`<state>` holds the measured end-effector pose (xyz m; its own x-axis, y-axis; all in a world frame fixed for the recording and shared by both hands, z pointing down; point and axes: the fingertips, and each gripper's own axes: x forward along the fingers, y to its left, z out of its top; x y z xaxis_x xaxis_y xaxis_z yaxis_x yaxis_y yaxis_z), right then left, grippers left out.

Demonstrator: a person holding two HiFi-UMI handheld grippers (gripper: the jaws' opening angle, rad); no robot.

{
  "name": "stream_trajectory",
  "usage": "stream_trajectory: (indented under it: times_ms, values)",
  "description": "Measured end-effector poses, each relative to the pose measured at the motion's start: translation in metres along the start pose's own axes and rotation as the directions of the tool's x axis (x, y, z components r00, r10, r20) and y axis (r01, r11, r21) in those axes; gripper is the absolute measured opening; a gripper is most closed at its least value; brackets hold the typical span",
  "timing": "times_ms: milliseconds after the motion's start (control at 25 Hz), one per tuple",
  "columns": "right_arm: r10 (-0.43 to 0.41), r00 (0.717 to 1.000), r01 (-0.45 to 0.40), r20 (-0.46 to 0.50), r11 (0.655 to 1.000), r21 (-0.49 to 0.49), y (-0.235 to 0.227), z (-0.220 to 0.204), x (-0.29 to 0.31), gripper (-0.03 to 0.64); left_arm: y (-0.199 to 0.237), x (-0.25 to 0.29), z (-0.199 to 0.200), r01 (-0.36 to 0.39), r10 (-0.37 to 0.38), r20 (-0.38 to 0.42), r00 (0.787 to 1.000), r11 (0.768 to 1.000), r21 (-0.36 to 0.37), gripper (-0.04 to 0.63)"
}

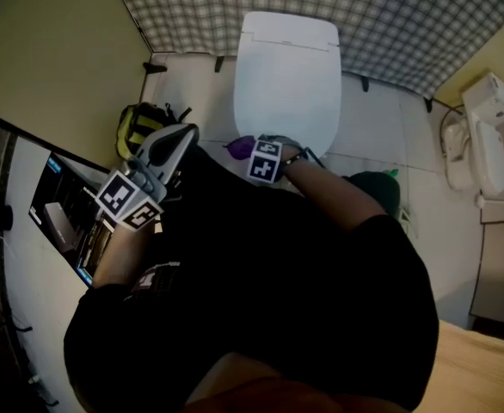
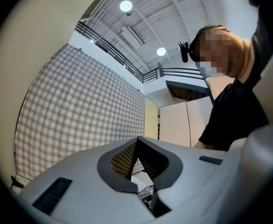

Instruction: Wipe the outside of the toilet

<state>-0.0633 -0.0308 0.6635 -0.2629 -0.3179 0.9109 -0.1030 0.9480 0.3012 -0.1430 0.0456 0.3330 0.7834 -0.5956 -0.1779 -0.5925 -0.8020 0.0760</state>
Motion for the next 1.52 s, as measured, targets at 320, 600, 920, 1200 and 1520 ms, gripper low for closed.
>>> stream_trajectory:
  times_ms: [320,600,920,1200,1520]
  values:
    - [0.013,0.999,-0.009,-0.031,0.994,0.112,0.019,-0.077,-0.025,0.114,-0.028,0.02,0.013,0.094,-0.095,0.023,0.995,0.995,0.028,-0.008]
    - [-0.019,0.998,0.034,-0.066,0.973,0.23,0.001,-0.154,-0.044,0.114,-0.03,0.057,0.002,0.162,-0.162,0.013,0.987,0.987,0.004,-0.008]
    - [-0.066,0.998,0.047,0.016,0.848,0.527,-0.061,-0.241,-0.041,0.114,0.005,0.094,-0.018,0.14,-0.141,-0.029,0.99,0.99,-0.026,-0.008]
    - [-0.118,0.99,0.037,0.074,0.737,0.675,-0.133,-0.279,-0.033,0.112,0.039,0.119,-0.045,0.088,-0.094,-0.081,0.992,0.993,-0.08,-0.008]
    - [-0.195,0.976,0.055,0.096,0.65,0.758,-0.26,-0.312,-0.005,0.11,0.095,0.14,-0.084,-0.004,-0.015,-0.153,0.988,0.992,-0.122,-0.008]
